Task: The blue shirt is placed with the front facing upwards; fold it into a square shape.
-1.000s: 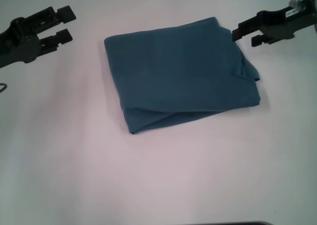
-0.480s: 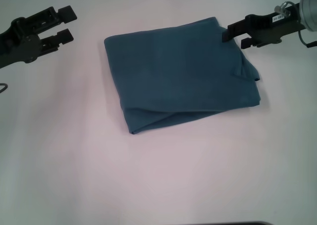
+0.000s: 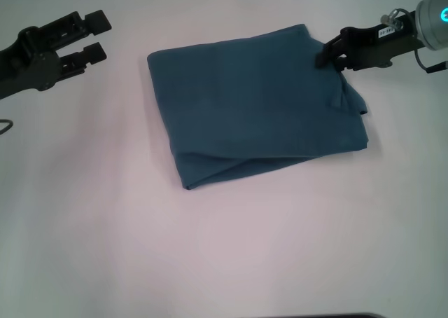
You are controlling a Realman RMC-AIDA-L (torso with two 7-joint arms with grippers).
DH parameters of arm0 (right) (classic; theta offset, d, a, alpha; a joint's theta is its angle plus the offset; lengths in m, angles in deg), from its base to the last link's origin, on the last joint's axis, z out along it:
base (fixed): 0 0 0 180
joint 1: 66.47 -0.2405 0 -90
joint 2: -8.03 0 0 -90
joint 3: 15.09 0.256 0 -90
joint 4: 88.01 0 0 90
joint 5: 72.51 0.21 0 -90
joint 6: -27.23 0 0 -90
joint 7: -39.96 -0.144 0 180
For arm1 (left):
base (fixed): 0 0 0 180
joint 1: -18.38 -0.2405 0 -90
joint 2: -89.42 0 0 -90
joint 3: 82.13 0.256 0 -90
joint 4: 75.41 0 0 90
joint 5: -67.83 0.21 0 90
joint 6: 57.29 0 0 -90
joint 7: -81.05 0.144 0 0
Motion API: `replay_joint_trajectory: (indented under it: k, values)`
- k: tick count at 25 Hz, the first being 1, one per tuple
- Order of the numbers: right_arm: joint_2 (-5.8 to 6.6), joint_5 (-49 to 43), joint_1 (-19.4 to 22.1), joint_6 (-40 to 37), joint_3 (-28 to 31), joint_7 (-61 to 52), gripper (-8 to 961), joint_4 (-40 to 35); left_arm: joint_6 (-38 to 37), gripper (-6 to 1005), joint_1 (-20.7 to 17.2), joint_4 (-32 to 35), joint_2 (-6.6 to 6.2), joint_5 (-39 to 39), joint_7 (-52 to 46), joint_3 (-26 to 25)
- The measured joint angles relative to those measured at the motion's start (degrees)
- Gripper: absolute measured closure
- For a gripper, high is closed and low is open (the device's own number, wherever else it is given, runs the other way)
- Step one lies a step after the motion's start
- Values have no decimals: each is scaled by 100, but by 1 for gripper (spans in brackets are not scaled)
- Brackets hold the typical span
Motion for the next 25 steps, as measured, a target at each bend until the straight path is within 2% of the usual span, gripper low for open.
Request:
replay_joint_trajectory:
  k: [11, 16, 25]
  values:
    - [-56, 23, 72, 83, 34, 20, 737, -130, -54, 175, -9, 0, 5, -3, 41, -15]
    - [-57, 18, 73, -26, 9, -21, 929, -433, -59, 175, 5, 0, 5, -3, 42, -15]
    - [-130, -15, -27, -279, -234, 27, 937, -1015, -29, 175, 25, 0, 5, -2, 12, -28]
